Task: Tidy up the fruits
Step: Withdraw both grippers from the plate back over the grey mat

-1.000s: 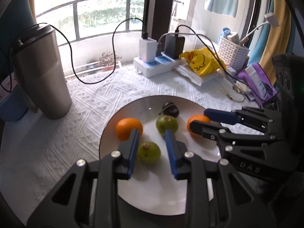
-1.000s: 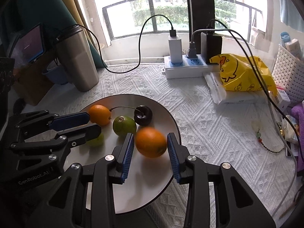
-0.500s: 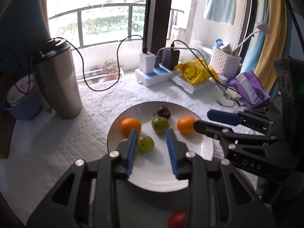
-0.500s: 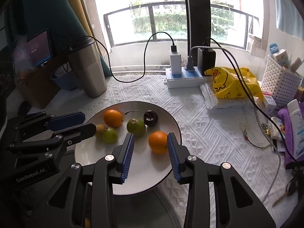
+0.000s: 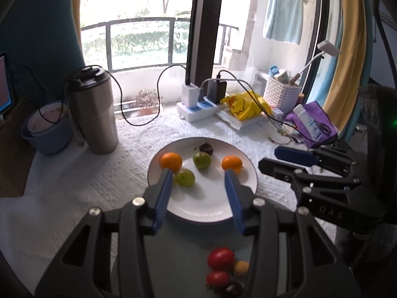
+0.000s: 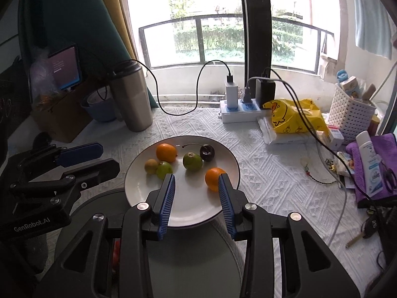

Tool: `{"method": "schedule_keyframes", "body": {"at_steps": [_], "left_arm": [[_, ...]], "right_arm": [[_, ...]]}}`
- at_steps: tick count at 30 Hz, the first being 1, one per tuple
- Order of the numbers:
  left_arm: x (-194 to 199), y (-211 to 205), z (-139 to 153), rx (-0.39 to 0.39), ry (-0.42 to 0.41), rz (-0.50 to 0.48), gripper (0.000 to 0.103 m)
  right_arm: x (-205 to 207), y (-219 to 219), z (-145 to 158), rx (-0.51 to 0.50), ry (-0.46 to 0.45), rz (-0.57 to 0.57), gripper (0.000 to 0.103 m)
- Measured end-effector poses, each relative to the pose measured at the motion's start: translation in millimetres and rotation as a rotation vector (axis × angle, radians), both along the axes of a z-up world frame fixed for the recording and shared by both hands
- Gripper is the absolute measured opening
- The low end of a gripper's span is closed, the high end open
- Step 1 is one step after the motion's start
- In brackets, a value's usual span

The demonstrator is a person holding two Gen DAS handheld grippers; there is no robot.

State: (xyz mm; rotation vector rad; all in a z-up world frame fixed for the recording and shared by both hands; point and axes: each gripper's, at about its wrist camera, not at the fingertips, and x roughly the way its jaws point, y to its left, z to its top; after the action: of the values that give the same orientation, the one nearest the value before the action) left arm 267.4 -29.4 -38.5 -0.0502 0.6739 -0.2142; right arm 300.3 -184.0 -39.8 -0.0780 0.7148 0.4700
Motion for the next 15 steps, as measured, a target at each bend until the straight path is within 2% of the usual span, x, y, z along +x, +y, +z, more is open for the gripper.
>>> {"method": "schedule_keyframes", "body": {"at_steps": [15], "left_arm": [[-47, -2, 3, -0.006, -0.018, 0.003, 0.045]], "right_arm": [[-46, -7, 8, -0.001, -0.022, 0.000, 0.038]]}}
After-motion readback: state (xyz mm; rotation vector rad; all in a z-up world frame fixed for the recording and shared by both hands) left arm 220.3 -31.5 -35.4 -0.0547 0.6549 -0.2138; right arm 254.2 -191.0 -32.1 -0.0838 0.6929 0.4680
